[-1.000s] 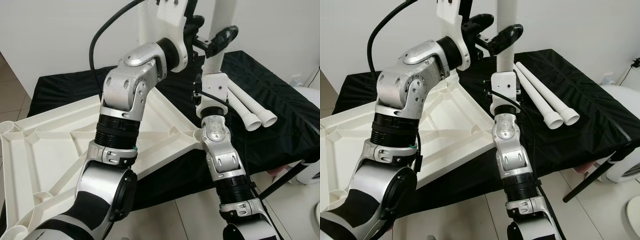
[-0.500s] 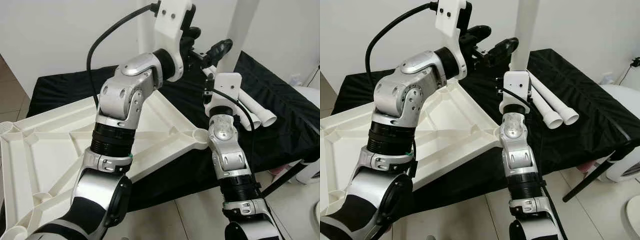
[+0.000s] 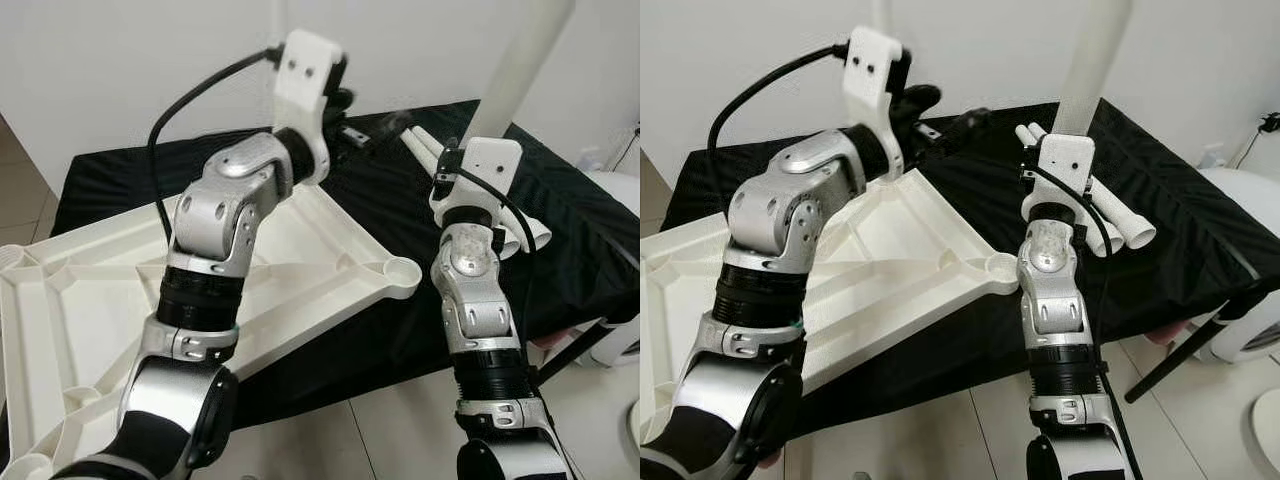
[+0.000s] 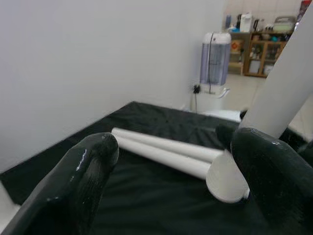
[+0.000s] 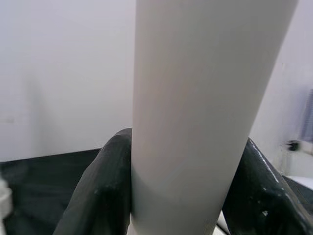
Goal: Building children table
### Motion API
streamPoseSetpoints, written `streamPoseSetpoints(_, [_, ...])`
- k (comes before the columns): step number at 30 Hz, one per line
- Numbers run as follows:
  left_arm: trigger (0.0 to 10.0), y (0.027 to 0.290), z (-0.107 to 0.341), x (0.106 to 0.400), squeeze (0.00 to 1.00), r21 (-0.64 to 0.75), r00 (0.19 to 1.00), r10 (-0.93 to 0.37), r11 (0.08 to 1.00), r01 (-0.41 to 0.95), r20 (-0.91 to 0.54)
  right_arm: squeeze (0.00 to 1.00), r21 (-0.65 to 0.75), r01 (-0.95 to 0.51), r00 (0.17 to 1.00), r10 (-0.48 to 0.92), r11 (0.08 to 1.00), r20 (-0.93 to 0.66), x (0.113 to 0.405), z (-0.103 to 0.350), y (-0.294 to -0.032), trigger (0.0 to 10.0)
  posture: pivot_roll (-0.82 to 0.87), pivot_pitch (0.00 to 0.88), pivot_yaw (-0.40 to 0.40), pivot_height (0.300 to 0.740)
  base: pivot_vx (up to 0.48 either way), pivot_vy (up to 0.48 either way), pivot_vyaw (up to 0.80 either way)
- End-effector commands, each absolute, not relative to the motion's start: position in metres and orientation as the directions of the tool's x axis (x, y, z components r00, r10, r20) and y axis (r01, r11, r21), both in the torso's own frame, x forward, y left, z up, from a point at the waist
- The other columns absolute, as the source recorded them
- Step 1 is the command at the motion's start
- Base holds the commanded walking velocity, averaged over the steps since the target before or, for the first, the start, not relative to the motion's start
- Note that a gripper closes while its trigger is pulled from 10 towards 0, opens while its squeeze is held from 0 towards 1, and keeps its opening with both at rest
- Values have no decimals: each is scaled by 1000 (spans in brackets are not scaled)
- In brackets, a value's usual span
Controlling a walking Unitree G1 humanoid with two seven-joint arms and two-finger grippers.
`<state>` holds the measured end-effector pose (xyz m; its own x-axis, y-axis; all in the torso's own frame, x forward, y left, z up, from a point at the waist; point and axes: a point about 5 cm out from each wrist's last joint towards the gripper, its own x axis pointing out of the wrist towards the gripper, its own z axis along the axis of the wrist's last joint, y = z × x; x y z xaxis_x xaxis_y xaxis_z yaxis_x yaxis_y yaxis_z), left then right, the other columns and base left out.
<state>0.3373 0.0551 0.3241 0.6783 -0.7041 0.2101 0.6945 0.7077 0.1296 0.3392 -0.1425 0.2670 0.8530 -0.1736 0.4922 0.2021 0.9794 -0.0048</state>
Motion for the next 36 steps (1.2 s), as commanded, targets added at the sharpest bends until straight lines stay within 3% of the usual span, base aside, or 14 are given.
streamPoseSetpoints(1, [10000,67,316,341,0,105,750,-630,775,623,204,0,1,143,863,-125,990,489,336,266,-141,10000,-88,46,40,740,0,0,0])
streamPoseSetpoints(4, [10000,73,310,343,0,92,780,-594,803,589,195,0,12,106,877,-99,994,470,335,263,-140,10000,-88,46,40,740,0,0,0])
streamPoseSetpoints(5, [10000,87,297,347,0,71,835,-527,849,523,158,0,16,47,899,-49,999,434,333,256,-141,10000,-89,48,37,740,0,0,0])
streamPoseSetpoints(10, [10000,96,288,348,0,66,864,-488,873,484,125,0,7,18,910,-20,1000,413,332,253,-143,10000,-90,48,37,740,0,0,0])
streamPoseSetpoints(14, [10000,118,278,348,0,72,924,-371,928,366,94,0,18,-49,931,39,999,363,328,251,-146,10000,-94,42,51,740,0,0,0])
streamPoseSetpoints(28, [10000,144,252,330,0,2,974,-219,976,219,50,0,53,-79,944,58,995,324,310,240,-158,10000,-90,38,64,740,0,0,0])
streamPoseSetpoints(36, [10000,158,236,318,0,134,987,-24,991,2,161,0,22,-112,935,98,993,339,312,239,-155,10000,-47,39,34,740,0,0,0])
